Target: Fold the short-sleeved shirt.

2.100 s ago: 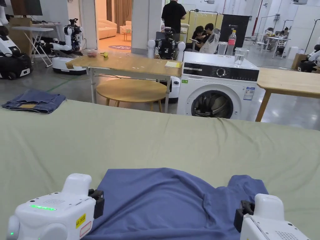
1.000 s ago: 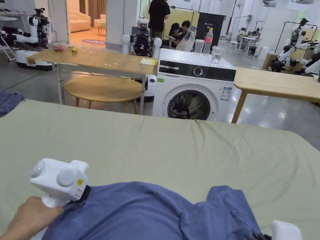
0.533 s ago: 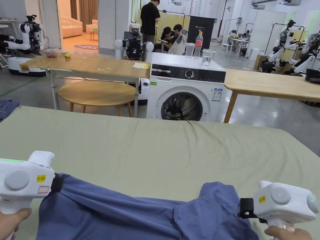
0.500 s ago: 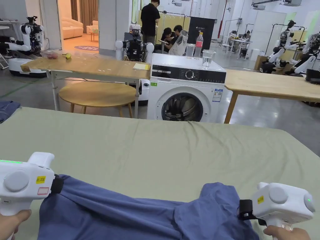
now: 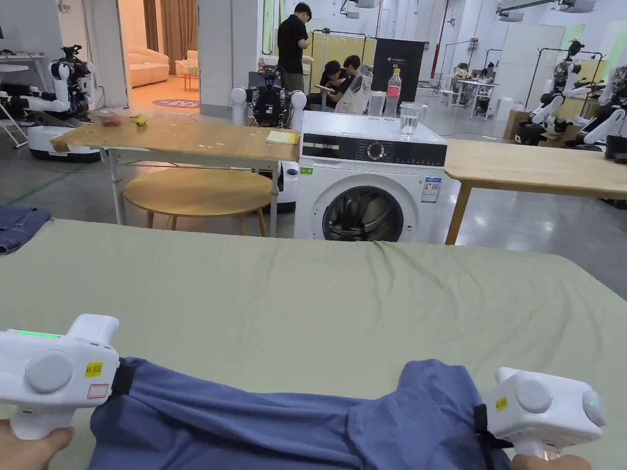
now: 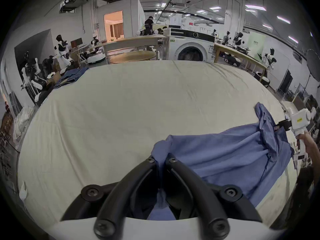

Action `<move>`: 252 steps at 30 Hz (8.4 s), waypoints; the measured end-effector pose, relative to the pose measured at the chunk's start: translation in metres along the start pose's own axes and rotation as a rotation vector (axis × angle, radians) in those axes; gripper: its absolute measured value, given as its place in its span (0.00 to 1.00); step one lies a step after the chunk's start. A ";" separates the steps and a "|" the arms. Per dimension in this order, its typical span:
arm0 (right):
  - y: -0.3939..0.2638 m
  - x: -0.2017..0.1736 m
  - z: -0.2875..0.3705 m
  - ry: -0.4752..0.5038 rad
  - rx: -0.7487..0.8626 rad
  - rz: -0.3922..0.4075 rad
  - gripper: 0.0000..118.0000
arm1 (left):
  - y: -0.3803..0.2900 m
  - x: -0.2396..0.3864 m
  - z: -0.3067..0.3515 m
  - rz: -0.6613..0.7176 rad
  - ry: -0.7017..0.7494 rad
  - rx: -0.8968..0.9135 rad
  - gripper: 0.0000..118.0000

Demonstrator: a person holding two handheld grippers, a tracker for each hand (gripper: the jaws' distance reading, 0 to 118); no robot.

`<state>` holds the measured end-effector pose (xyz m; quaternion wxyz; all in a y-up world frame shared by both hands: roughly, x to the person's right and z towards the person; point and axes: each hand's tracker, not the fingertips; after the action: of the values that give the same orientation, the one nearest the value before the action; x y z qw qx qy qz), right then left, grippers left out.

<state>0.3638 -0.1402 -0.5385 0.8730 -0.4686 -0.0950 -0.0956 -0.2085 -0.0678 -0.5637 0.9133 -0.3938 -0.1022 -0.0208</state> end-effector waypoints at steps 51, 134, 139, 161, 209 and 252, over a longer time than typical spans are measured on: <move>0.249 -0.098 0.373 -0.143 0.952 0.145 0.00 | 0.289 -0.036 0.258 0.054 0.084 0.567 0.01; -0.166 -0.143 0.164 0.098 0.526 0.165 0.00 | -0.133 0.029 0.093 0.164 0.009 0.180 0.00; -0.156 -0.144 0.139 0.103 0.472 0.178 0.00 | -0.085 -0.023 0.059 0.206 0.036 0.115 0.00; -0.140 -0.128 0.079 0.054 0.326 0.172 0.00 | -0.028 -0.075 -0.082 0.090 0.170 -0.242 0.39; 0.046 -0.062 0.093 0.066 0.319 0.207 0.00 | -0.007 -0.064 0.058 0.106 0.126 0.044 0.00; 0.292 -0.120 0.334 -0.116 0.974 0.154 0.00 | 0.332 -0.069 0.207 0.084 0.176 0.556 0.00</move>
<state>0.2970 0.3072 -0.6216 0.9884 -0.0163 -0.1422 0.0508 -0.2715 0.3081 -0.6766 0.9915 -0.1292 -0.0081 0.0120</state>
